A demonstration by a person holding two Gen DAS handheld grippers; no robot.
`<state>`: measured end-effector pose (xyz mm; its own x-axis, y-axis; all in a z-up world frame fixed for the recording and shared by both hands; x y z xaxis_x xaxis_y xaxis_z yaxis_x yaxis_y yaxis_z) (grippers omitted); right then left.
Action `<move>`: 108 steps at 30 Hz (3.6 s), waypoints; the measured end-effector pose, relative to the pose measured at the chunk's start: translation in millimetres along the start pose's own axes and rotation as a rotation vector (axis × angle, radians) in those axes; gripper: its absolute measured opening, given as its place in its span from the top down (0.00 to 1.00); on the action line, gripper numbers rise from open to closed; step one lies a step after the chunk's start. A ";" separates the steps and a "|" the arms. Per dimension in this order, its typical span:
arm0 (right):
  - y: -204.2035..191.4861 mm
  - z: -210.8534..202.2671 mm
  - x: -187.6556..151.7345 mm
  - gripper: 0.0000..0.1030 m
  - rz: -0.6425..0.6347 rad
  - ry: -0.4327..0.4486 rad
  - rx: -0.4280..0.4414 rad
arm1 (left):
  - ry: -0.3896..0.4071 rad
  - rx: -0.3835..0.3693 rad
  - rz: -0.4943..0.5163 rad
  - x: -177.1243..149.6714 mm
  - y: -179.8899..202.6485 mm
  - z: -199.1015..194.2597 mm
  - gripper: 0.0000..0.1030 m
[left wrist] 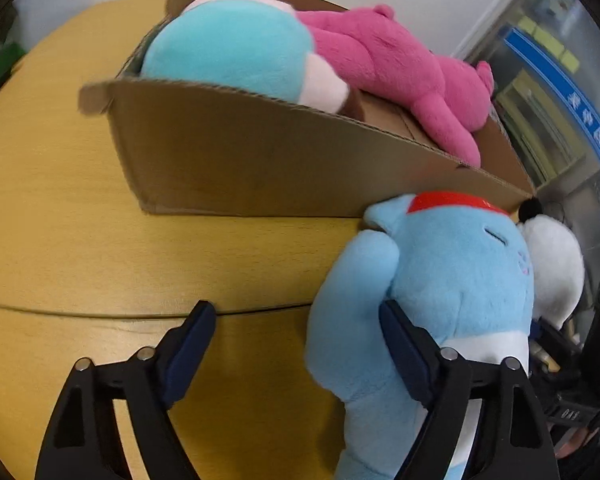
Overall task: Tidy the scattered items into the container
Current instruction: 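Close both tools on the blue bear's body, then lift the blue bear with both tools and carry it over the box, then lower the blue bear into the box beside the pig and open both tools, then move both tools to the white panda on the table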
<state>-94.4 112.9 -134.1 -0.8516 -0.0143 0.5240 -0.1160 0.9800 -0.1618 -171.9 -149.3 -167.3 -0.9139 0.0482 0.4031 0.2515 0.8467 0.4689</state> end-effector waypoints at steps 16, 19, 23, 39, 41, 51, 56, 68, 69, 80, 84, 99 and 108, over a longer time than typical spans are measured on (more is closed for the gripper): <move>-12.1 5.4 6.0 0.77 0.033 -0.036 0.215 | 0.077 0.012 0.003 -28.5 38.1 -69.8 0.84; -12.1 -10.5 22.9 0.78 0.013 0.032 0.186 | 0.124 -0.008 0.007 -19.9 52.0 -91.4 0.85; -10.7 -39.7 51.5 0.79 0.002 0.129 0.178 | 0.213 -0.025 0.039 -1.4 69.6 -122.6 0.86; -14.8 -121.7 231.3 0.79 -0.080 0.518 0.082 | 0.394 0.015 0.142 182.8 108.8 -152.5 0.86; -12.3 -110.2 246.4 0.79 -0.064 0.513 0.085 | 0.387 0.013 0.128 193.5 103.3 -144.3 0.86; -0.9 5.6 250.2 0.79 -0.051 0.306 0.036 | 0.202 0.077 0.075 201.1 43.7 -44.2 0.86; 0.3 55.6 233.2 0.79 -0.067 0.175 0.016 | 0.107 0.133 0.041 186.9 18.9 -1.1 0.86; -9.7 90.1 201.3 0.75 -0.145 0.053 -0.100 | 0.097 0.202 0.047 175.0 17.6 11.4 0.82; -10.6 89.7 198.6 0.73 -0.159 0.060 -0.125 | 0.103 0.203 0.049 175.3 19.5 8.6 0.77; 35.0 -16.7 180.5 0.20 -0.009 0.307 -0.197 | 0.361 0.231 0.171 115.0 83.0 -94.1 0.01; 39.3 -51.0 163.4 0.20 -0.031 0.339 -0.241 | 0.421 0.216 0.196 80.9 111.7 -119.7 0.00; 20.2 -130.4 111.8 0.20 -0.135 0.443 -0.304 | 0.448 0.184 0.175 9.8 143.0 -144.5 0.00; 19.4 -145.0 103.2 0.20 -0.137 0.456 -0.299 | 0.446 0.178 0.181 4.6 151.6 -144.7 0.00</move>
<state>-110.4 159.2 38.1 -0.5239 -0.1230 0.8428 -0.0034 0.9898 0.1424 -91.8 -97.4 19.3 -0.6263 0.0046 0.7796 0.2993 0.9248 0.2350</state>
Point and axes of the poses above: each gripper's, at about its wrist camera, not at the fingertips, and z roughly the way its jaws point, y to its right, x to its top, the point moved 5 cm from there along z, roughly the way its jaws point, and after that the axes turned 10 degrees about -x, right-handed, at the moved point
